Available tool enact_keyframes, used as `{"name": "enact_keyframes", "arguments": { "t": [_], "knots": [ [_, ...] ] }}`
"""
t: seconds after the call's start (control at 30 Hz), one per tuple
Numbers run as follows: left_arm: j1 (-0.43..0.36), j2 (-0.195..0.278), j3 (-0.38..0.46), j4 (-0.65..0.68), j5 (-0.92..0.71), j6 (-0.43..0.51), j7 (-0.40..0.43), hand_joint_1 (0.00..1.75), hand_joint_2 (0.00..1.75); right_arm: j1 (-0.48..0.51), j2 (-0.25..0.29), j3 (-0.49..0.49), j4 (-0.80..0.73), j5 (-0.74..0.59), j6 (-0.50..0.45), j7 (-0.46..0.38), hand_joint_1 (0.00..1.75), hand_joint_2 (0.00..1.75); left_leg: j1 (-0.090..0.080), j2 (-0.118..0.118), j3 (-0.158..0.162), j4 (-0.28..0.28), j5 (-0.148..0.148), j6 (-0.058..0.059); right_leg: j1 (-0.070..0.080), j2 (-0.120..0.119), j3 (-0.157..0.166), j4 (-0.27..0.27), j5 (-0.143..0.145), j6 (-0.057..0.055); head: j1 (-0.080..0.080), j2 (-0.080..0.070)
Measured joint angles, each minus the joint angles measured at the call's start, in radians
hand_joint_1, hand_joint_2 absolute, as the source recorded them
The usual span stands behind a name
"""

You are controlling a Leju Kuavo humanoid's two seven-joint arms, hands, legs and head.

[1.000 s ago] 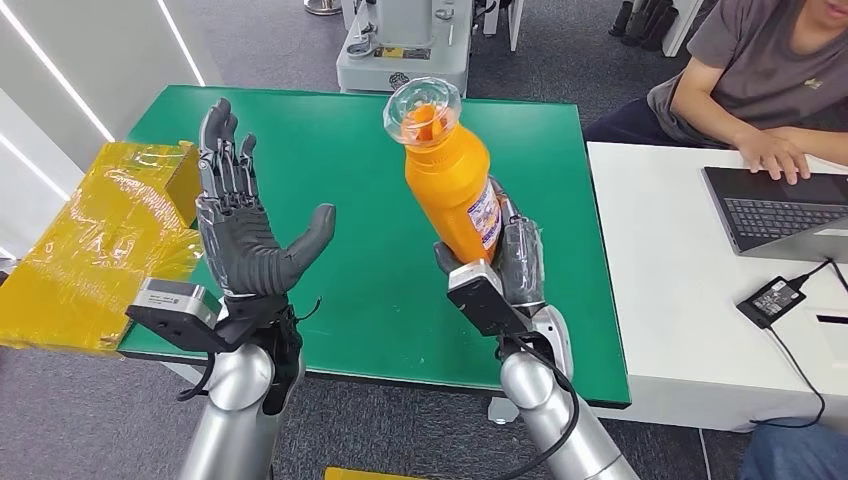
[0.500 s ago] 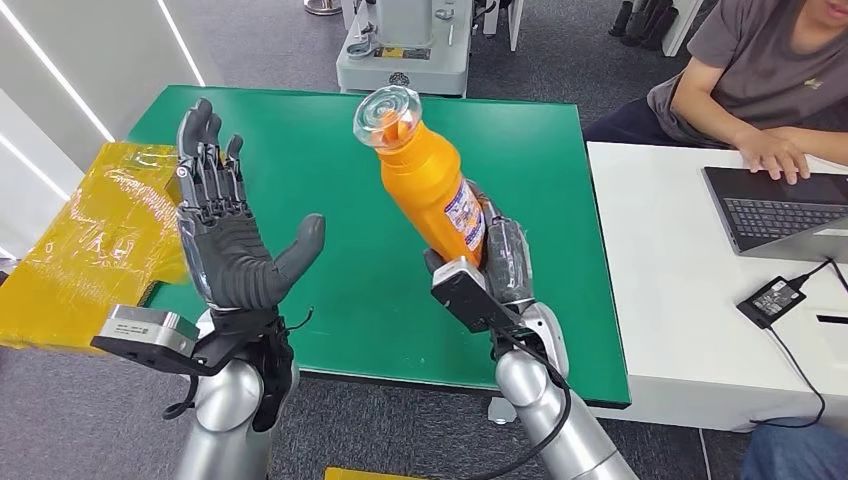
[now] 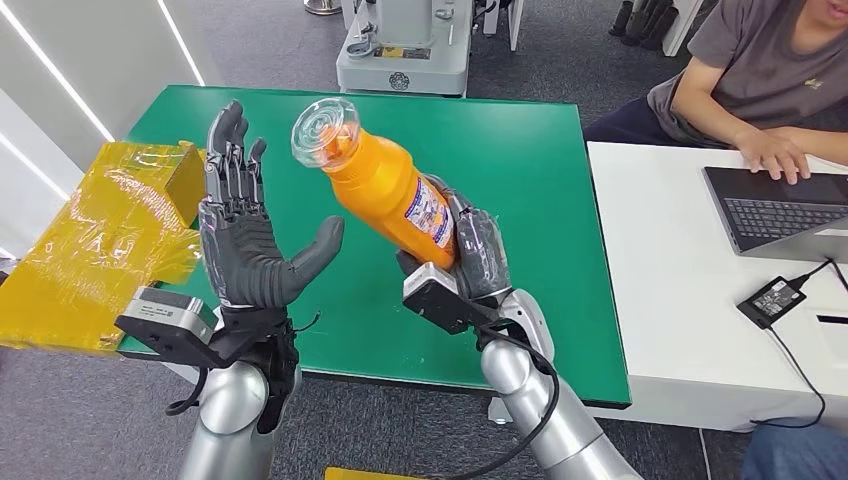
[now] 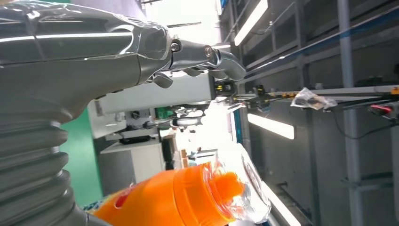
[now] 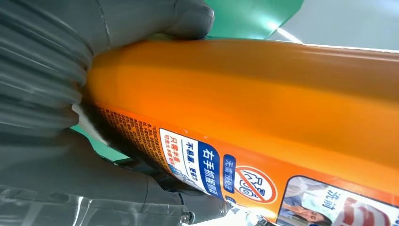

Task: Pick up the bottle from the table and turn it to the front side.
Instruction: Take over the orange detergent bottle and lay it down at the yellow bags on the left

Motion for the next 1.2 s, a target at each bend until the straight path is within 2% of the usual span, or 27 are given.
{"name": "enact_keyframes", "arguments": {
  "t": [0.27,0.53,1.2],
  "knots": [
    [-0.001,0.0,0.002,0.003,0.004,-0.005,0.018,0.0,1.75,-0.008,0.001,0.017,0.009,0.007,0.024,-0.027,1.75,1.75,0.0,0.0,0.0,0.0,0.0,0.0,0.0,0.0,0.0,0.0,0.0,0.0,0.0,0.0],
    [0.0,0.0,0.008,0.004,0.061,-0.051,0.032,0.0,1.75,-0.03,0.011,0.041,0.04,0.01,0.056,-0.029,1.75,1.75,0.0,0.0,0.0,0.0,0.0,0.0,0.0,0.0,0.0,0.0,0.0,0.0,0.0,0.0],
    [0.013,0.0,0.011,-0.012,0.04,-0.05,0.056,0.0,1.75,-0.076,0.023,0.07,0.148,0.006,0.115,-0.028,1.75,1.75,0.0,0.0,0.0,0.0,0.0,0.0,0.0,0.0,0.0,0.0,0.0,0.0,0.0,0.0]
  ]
}}
